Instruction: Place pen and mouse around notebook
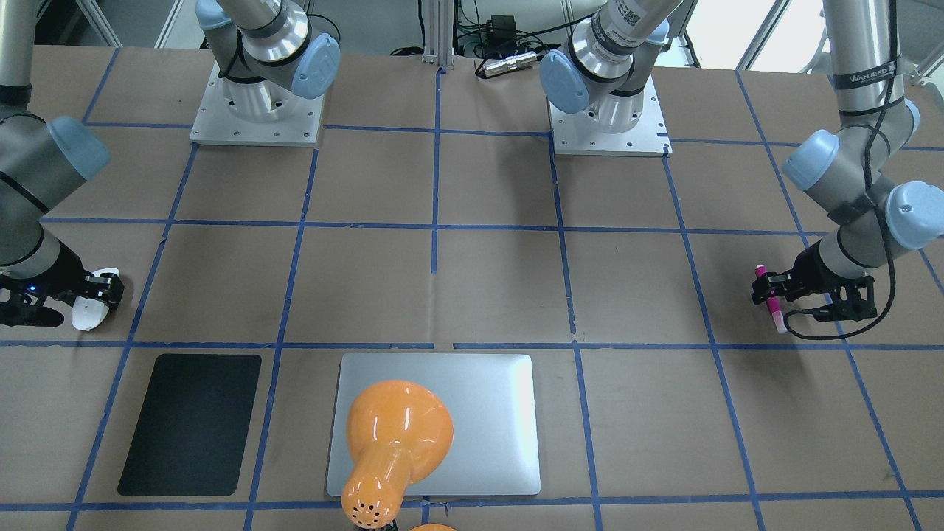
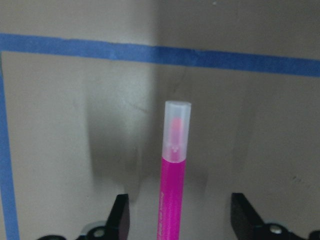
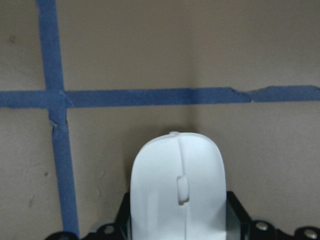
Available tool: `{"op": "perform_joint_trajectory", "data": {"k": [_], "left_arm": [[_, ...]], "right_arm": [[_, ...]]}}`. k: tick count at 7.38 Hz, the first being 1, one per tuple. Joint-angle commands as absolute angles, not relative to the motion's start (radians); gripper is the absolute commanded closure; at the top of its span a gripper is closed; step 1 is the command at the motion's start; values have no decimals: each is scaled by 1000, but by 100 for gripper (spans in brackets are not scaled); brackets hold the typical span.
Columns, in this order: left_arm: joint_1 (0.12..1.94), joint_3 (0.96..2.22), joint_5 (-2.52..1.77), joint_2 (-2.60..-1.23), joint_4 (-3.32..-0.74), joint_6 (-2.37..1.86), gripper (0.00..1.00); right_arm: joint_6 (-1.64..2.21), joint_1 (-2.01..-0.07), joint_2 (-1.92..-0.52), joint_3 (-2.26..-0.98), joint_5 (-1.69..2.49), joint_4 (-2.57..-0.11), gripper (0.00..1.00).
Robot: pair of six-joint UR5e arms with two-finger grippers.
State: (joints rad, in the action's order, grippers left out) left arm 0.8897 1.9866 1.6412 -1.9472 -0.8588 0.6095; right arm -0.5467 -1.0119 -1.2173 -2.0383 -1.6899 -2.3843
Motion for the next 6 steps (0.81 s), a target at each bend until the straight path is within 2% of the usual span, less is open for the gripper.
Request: {"op": "perform_joint_trajectory", "data": {"k": [1,2,3,4,6], "left_arm": [[890,1987,1643,-1953,-844,618,47],[890,1987,1640,-1951,-844,618,62],[890,1987,1641,-1950,-844,621,88],[890,1987,1640,-1947,-845,621,100],[897,1985,1637,-1931,-857,623,100]], "right_arm": [[-542,-1009,-1229,-2036,-1687,-2378,74],[-540,-1011,-1236,-2010,-1681,-2372,76],[-535,-1023,-1242,-1969,-1678,-2340,76],[-517,-1060,-1241,-1926,-1677,-2307,76],[-418,-1240,-1221,-1812,-1677,-2265,76]]}}
